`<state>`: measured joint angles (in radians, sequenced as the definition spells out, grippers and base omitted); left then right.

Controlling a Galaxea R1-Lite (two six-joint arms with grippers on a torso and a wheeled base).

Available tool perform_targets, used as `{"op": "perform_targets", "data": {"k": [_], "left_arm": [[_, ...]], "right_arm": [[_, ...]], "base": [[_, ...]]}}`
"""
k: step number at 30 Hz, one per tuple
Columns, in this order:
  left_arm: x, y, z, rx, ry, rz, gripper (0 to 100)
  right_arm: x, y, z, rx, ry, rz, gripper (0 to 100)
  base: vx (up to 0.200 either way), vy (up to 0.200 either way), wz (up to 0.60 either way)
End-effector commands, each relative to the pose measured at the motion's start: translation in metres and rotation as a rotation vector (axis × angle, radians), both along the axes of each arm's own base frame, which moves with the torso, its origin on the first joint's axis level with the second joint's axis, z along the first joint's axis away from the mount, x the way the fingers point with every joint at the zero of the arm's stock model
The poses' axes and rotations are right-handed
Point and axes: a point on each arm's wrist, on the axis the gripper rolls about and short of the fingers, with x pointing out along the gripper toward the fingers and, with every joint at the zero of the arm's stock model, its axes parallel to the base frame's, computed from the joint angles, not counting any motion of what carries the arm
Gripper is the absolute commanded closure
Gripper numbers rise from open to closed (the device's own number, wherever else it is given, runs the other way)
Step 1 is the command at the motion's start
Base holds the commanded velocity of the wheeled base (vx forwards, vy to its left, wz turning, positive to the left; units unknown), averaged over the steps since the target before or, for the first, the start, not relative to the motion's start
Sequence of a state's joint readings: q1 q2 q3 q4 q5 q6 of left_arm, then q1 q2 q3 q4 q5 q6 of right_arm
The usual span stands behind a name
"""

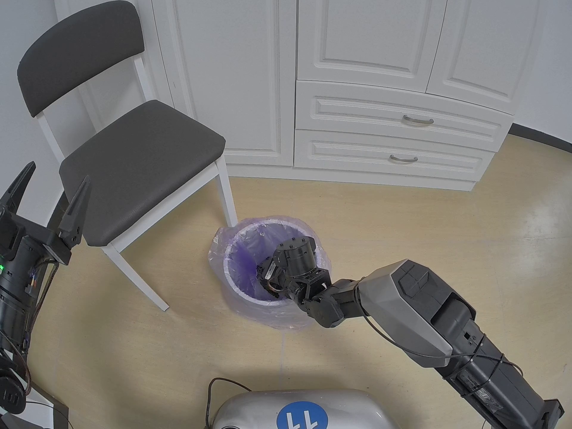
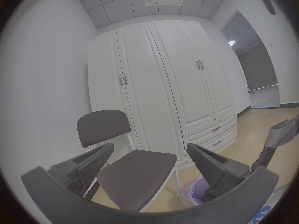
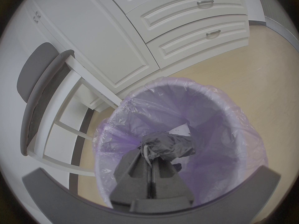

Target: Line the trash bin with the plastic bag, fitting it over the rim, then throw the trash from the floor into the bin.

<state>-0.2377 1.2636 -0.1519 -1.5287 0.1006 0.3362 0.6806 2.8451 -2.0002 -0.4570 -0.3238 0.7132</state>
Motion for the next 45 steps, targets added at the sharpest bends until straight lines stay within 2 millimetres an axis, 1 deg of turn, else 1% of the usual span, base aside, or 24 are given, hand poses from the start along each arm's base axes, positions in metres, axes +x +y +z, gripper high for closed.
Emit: {"op": "perform_targets", "data": {"k": [1,16,20,26,28,34,37,40,45], "left_arm": [[0.0,0.0,0.0,0.0,0.0,0.0,0],[0.0,0.0,0.0,0.0,0.0,0.0,0],[0.0,0.0,0.0,-0.001,-0.002,0.0,0],[0.0,0.0,0.001,-0.002,-0.005,0.0,0],[0.0,0.0,0.001,-0.002,-0.006,0.0,0],[0.0,0.0,0.002,-0.002,-0.008,0.0,0],[0.0,0.0,0.002,-0.002,-0.008,0.0,0],[0.0,0.0,0.001,-0.003,-0.006,0.0,0],[0.0,0.0,0.001,-0.002,-0.005,0.0,0]], "right_arm": [[0.0,-0.001,-0.001,-0.001,0.002,-0.001,0],[0.001,-0.001,0.001,0.004,-0.004,-0.003,0],[0.002,-0.001,0.008,0.027,-0.022,-0.007,0],[0.001,0.004,0.026,0.072,-0.085,-0.025,0],[0.0,0.006,0.034,0.086,-0.105,-0.027,0],[-0.001,0.005,0.044,0.099,-0.119,-0.029,0],[-0.001,0.005,0.043,0.098,-0.118,-0.029,0],[-0.006,0.012,0.035,0.09,-0.106,-0.014,0],[-0.012,0.019,0.034,0.088,-0.103,0.003,0]], "base": [[0.0,0.0,0.0],[0.0,0.0,0.0],[0.0,0.0,0.0],[0.0,0.0,0.0],[0.0,0.0,0.0],[0.0,0.0,0.0],[0.0,0.0,0.0],[0.0,0.0,0.0],[0.0,0.0,0.0]]}}
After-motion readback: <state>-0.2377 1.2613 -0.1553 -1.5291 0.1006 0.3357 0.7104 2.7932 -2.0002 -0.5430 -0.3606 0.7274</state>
